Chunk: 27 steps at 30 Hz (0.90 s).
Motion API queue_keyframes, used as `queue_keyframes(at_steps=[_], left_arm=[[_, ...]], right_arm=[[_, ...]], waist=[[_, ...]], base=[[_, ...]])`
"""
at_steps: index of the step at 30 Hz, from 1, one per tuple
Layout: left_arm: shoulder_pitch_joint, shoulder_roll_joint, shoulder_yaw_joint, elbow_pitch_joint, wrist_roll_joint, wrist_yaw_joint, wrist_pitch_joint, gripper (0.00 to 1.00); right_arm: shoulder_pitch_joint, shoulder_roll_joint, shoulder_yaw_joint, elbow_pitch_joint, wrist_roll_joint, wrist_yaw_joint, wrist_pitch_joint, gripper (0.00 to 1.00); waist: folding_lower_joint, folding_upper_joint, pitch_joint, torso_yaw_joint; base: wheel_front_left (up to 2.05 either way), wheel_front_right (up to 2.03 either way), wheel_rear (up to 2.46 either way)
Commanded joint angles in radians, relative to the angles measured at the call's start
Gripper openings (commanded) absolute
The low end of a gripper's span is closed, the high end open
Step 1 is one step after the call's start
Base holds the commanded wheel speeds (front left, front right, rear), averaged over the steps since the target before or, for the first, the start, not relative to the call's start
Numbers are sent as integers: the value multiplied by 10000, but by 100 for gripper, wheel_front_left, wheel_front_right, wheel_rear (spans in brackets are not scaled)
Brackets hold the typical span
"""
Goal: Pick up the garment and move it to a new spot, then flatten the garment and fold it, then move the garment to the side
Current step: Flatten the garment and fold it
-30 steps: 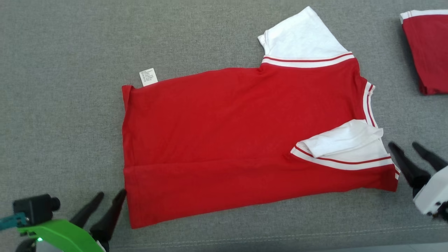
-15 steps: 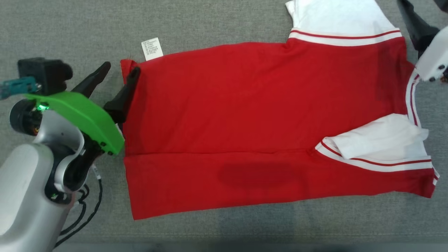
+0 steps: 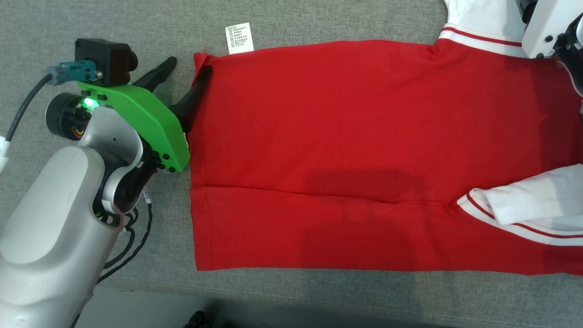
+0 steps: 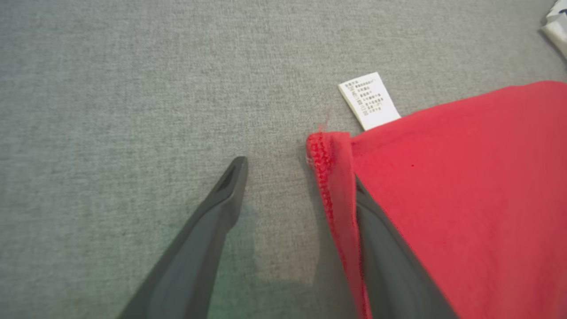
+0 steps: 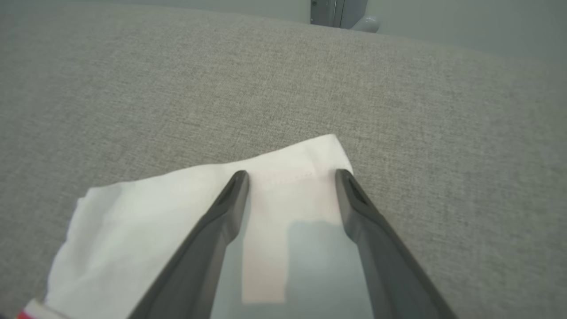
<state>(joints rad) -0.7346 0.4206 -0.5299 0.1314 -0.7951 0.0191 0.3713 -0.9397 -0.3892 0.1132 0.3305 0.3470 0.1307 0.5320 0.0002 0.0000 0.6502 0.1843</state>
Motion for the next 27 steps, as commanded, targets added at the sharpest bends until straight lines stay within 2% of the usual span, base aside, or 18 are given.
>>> queue_keyframes(at_steps=[1, 2, 4, 8, 9, 10, 11, 13, 18, 22, 27], left_arm=[[-89, -60, -88, 102, 102, -38, 26, 65], [-125, -86, -128, 144, 110, -83, 36, 52], [-198, -99, -212, 232, 123, -139, 117, 48], [-376, -38, -441, 415, 175, -245, 484, 52], [-452, -14, -493, 450, 180, -273, 616, 63], [-536, 5, -551, 477, 186, -304, 751, 69], [-618, 36, -605, 498, 202, -348, 884, 71], [-788, 94, -689, 531, 228, -387, 1120, 69], [-1067, 160, -854, 565, 265, -402, 1537, 51], [-1189, 253, -869, 523, 308, -338, 1702, 48], [-1146, 416, -877, 424, 260, -287, 1819, 46]], right_arm=[[-143, -37, 63, 164, -78, -3, -64, 100], [-185, -31, 109, 291, -66, -3, -122, 100], [-353, -77, 226, 514, -77, -3, -172, 100], [-775, -183, 262, 940, -139, -5, -3, 100], [-894, -210, 288, 1048, -164, -3, 127, 100], [-1004, -231, 320, 1135, -188, -3, 265, 100], [-1109, -253, 347, 1211, -215, -5, 400, 100], [-1291, -267, 442, 1347, -218, -3, 701, 100], [-1519, -208, 737, 1614, -39, -3, 1453, 100], [-1637, -165, 1005, 1600, 197, 0, 2058, 100], [-1741, -496, 1133, 1415, 387, -3, 2585, 100]], waist=[[-2, 0, -13, 26], [-2, 0, -27, 29], [-2, 0, -42, 28], [-2, 0, -1, 6], [-2, 0, 31, 2], [-2, 0, 57, 2], [-2, 0, 74, 2], [-2, 0, 102, -2], [-2, 0, 118, -12], [-2, 0, 178, -51], [-2, 0, 177, -105]], base=[[0, 0, 0], [0, 0, 0], [0, 0, 0], [0, 0, 0], [0, 0, 0], [0, 0, 0], [0, 0, 0], [0, 0, 0], [0, 0, 0], [0, 0, 0], [0, 0, 0]])
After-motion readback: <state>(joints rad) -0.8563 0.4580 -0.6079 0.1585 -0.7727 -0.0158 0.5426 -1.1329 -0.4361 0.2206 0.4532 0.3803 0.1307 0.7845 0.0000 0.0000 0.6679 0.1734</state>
